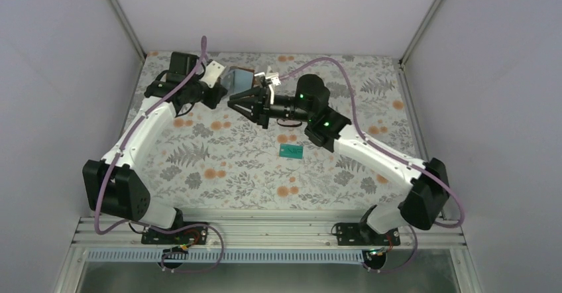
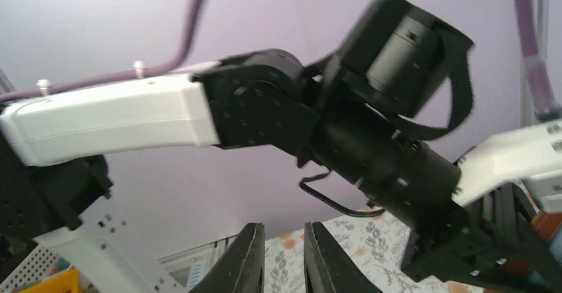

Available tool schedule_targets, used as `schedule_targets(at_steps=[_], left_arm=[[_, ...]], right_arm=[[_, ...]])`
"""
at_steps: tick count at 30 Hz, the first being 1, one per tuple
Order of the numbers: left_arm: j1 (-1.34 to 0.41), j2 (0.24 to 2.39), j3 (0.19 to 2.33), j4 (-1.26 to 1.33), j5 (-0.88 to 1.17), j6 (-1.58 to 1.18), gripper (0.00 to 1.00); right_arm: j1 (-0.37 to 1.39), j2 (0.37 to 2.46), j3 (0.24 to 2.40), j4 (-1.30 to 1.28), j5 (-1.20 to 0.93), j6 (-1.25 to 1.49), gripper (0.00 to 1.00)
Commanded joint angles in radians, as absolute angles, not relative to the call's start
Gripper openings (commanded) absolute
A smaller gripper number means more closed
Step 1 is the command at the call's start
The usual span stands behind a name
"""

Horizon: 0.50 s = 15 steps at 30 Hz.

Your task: Take the credit cards out of the card holder

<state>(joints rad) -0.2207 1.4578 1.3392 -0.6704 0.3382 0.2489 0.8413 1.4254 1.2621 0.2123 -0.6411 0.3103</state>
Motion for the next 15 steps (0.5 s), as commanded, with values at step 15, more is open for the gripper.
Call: schedule_targets(at_steps=[15], left_arm=[[-0.177,1.364,1.517,-0.953,1.238,0.501,0.02]], right_arm=[[0.627,1.407,1.178,0.176,-0.725,0.252,0.23]])
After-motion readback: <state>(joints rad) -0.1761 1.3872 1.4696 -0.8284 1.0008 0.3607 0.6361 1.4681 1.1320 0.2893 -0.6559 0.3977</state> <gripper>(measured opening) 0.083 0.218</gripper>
